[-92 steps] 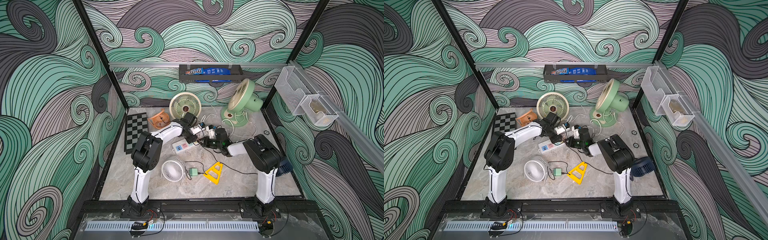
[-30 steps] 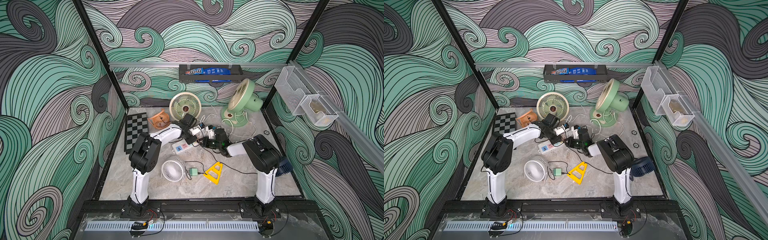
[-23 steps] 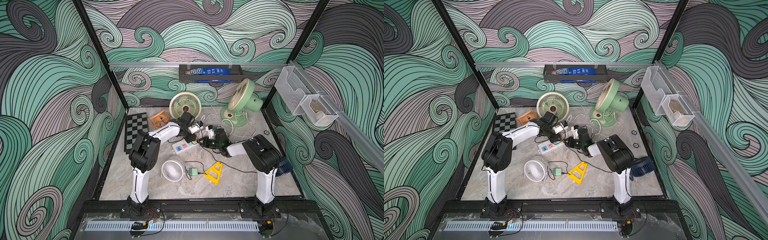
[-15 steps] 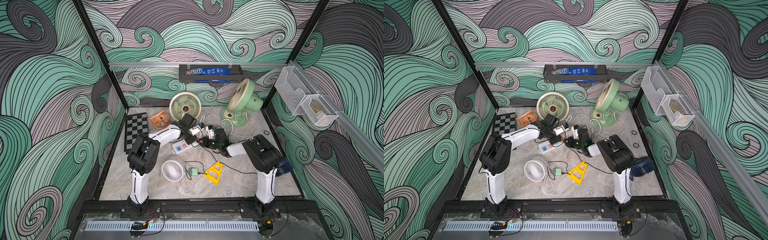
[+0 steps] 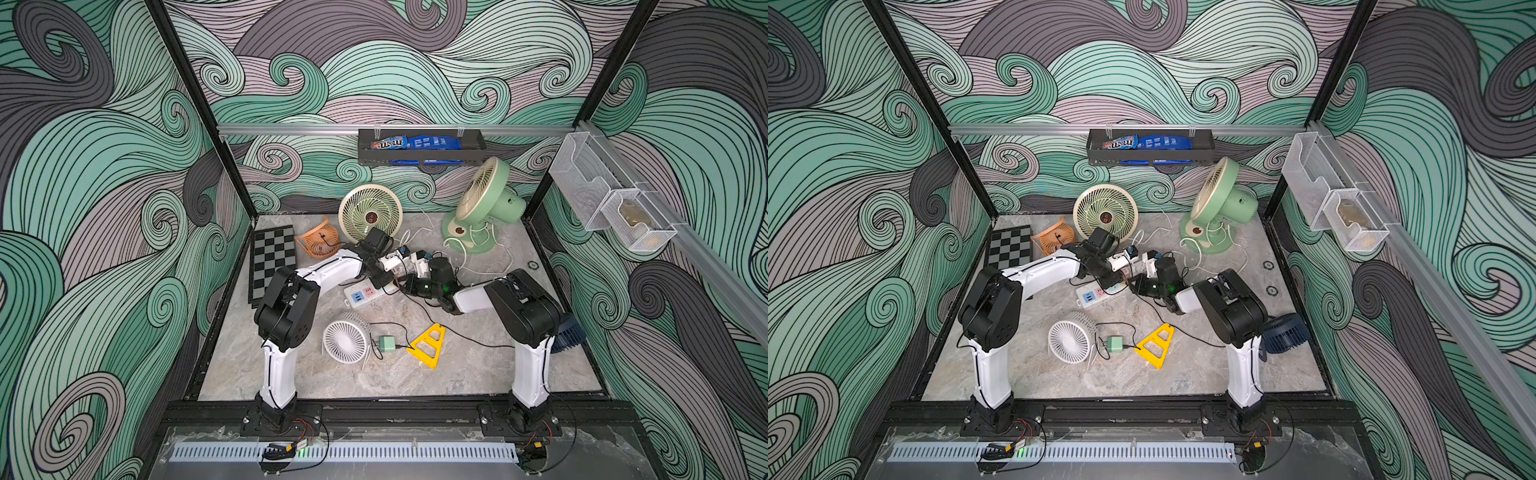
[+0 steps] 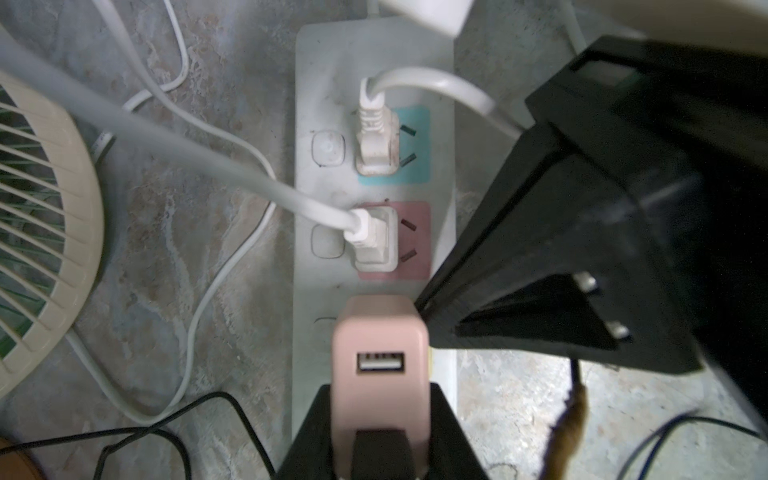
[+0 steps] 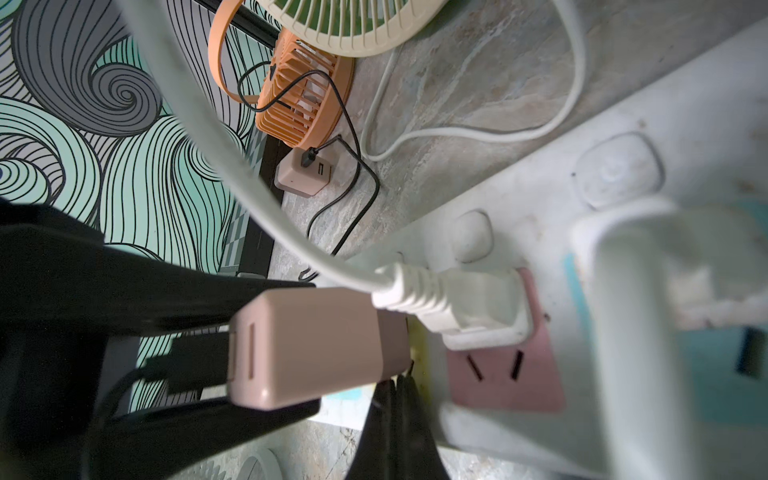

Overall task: Unplug the desk fan from the power strip
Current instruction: Remove the plug from the socket.

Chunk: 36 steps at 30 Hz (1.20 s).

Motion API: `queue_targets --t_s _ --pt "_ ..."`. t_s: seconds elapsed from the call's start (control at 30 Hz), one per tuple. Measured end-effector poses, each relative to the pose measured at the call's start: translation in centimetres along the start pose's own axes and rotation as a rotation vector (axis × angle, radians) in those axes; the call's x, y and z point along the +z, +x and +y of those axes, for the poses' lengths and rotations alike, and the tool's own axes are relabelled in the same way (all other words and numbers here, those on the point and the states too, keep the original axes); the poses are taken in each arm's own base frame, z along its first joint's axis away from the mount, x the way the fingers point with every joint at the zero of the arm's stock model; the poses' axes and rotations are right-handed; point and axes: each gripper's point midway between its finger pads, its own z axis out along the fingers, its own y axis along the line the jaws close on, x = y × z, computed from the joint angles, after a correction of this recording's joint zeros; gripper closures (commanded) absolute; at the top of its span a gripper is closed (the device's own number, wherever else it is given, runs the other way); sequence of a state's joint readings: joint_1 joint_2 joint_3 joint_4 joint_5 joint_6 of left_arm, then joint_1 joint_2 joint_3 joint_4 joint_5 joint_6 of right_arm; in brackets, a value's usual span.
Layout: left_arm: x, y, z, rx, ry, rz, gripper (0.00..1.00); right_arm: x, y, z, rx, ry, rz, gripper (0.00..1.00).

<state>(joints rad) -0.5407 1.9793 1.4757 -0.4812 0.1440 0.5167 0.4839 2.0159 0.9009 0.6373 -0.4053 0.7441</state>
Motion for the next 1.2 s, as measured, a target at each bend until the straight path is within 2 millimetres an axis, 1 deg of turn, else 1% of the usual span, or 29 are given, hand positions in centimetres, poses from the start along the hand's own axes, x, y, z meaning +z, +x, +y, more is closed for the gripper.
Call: queue_targets --t_s 0.23,0.4,0.63,0.73,0.83,0.9,1.03,1.1,1.2 --pt "0.1 0.1 0.0 -0.002 0.004 -0.003 1.00 0.0 0.0 0.0 -0.001 0.001 -0.002 0.94" --pt "-0.5 -0.4 0.2 -0.033 0.025 -0.017 1.00 0.0 0.0 0.1 -0.001 0.000 -0.002 0.94" --pt "-0.8 -0.5 -0.1 -0.057 0.055 -0.021 1.00 -0.2 -0.1 0.1 0.005 0.005 0.005 0.93" --pt "-1.2 -1.0 -0.3 -0.058 0.074 -0.031 1.00 -0.5 -0.1 0.1 0.014 0.016 0.023 0.93" --pt "-1.8 -1.9 -0.5 -0.056 0.096 -0.056 1.00 -1.4 -0.5 0.0 0.022 0.039 0.034 0.93" --pt "-2.2 -2.5 -0.6 -0.055 0.112 -0.074 1.00 -2.4 -1.5 0.3 0.015 0.047 0.023 0.91" --pt "-3.0 -3.8 -1.1 -0.063 0.143 -0.111 1.00 -5.3 -4.8 1.8 -0.028 0.053 -0.038 0.88" --pt "-3.5 -4.8 -1.4 -0.065 0.156 -0.133 1.00 -7.3 -7.0 2.7 -0.063 0.064 -0.086 0.87" --pt "-4.7 -6.8 -2.0 -0.057 0.169 -0.166 1.00 -10.1 -9.2 3.2 -0.094 0.094 -0.144 0.87"
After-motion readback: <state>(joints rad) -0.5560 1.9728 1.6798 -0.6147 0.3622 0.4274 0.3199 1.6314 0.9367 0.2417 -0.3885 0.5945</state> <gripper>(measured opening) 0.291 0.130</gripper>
